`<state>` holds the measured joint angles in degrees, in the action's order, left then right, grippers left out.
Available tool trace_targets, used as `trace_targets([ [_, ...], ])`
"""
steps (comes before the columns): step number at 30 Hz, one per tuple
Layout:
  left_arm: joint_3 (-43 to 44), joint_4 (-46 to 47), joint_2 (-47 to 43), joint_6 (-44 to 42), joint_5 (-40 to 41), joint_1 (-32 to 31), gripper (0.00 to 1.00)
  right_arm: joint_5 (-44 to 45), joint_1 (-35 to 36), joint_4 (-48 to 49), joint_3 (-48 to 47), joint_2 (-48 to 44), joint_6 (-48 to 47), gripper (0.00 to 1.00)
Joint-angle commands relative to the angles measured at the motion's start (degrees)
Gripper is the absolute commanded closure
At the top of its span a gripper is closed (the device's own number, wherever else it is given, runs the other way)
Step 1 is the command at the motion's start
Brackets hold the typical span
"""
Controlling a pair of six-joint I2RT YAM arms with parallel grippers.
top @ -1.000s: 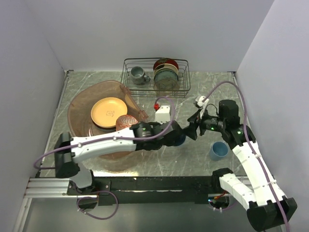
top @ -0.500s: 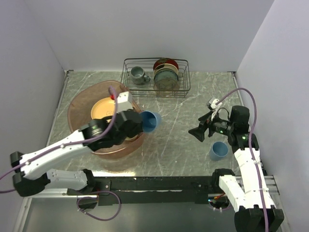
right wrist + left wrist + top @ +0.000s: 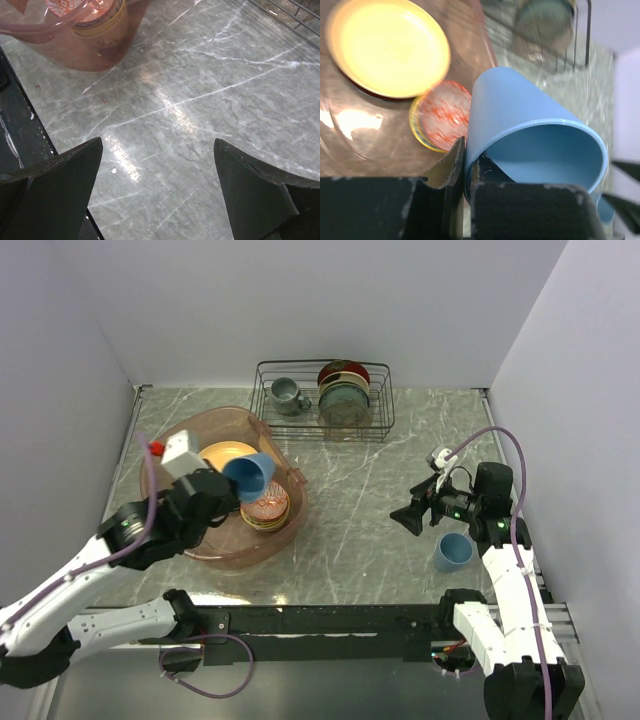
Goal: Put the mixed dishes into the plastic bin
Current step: Place the cup in the plastic bin.
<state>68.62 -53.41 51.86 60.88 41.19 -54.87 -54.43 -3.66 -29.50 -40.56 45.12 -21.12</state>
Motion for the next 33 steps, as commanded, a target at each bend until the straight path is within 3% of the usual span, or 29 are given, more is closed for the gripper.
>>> trace_targets([
  [1,-0.15,-4.94,-3.07,4.07,8.45,2.22,0.99,0.29,-0.56,2.95,0.47,-0.47,-0.41,0.0],
  [10,-3.75,-9.79,0.96,9.16,6.54,12.4,0.99,0.73,-0.65,3.3,0.83,-1.09,-0.15,0.0],
  [22,-12.02,-6.17,0.0,12.68,-9.98,28.93,0.99,0.91,-0.91,3.22,0.83,-1.35,-0.23,0.0],
  [33,-9.21,-11.81,6.5,13.74,-20.09,32.2,0.99,1.0,-0.91,3.13,0.57,-1.53,-0.32,0.0],
])
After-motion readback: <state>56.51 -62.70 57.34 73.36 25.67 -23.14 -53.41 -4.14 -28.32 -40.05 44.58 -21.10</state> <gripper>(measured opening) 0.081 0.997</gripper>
